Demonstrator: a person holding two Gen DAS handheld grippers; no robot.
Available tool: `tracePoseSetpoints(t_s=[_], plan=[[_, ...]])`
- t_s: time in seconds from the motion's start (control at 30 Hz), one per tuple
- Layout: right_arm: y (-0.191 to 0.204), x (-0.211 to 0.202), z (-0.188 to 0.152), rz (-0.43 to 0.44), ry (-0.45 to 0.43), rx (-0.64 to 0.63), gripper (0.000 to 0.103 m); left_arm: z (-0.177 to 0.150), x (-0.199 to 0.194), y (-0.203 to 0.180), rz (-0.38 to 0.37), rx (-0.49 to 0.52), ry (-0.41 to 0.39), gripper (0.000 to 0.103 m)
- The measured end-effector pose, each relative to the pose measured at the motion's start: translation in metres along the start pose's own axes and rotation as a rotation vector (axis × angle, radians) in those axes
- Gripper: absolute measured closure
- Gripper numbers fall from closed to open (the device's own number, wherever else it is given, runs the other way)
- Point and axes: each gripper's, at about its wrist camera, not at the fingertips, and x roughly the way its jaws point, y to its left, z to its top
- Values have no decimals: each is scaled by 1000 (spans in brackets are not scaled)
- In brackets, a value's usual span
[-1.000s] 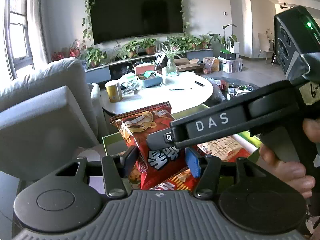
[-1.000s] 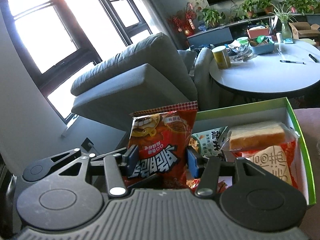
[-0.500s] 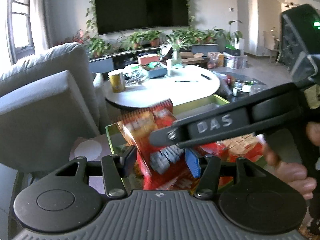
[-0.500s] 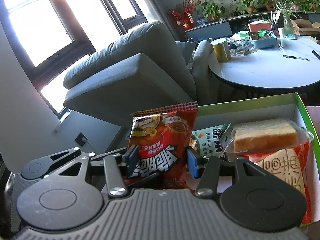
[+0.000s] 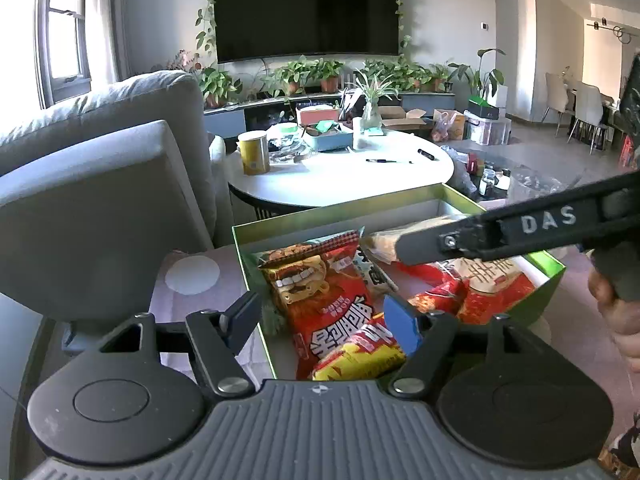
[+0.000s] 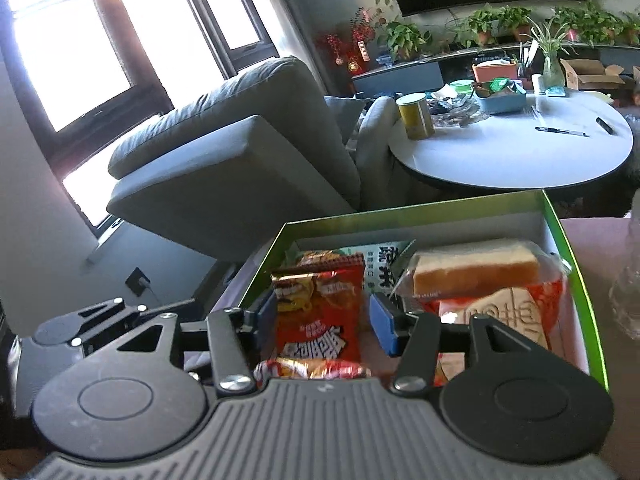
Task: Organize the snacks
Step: 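Lower the red snack bag into the green box and open the right gripper, then move the right gripper to the yellow rice cracker pack while the left gripper approaches the green-yellow bean bag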
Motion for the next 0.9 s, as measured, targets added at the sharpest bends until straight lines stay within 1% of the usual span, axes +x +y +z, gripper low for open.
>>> tracePoseSetpoints(t_s=[0.13, 0.37, 0.57, 0.9], plan=[[1, -13, -6, -2, -2, -23, 32, -4, -9, -4, 3, 0, -9, 33], [-4, -34, -21, -7, 4, -24, 32, -11, -27, -10, 1, -14, -26, 30], [-10, -52, -37, -12, 5, -16, 32, -18, -42, -23, -18, -5, -39, 29], [-20, -72, -60, -29, 22, -14, 32, -37, -57, -46, -42, 17, -13, 28]])
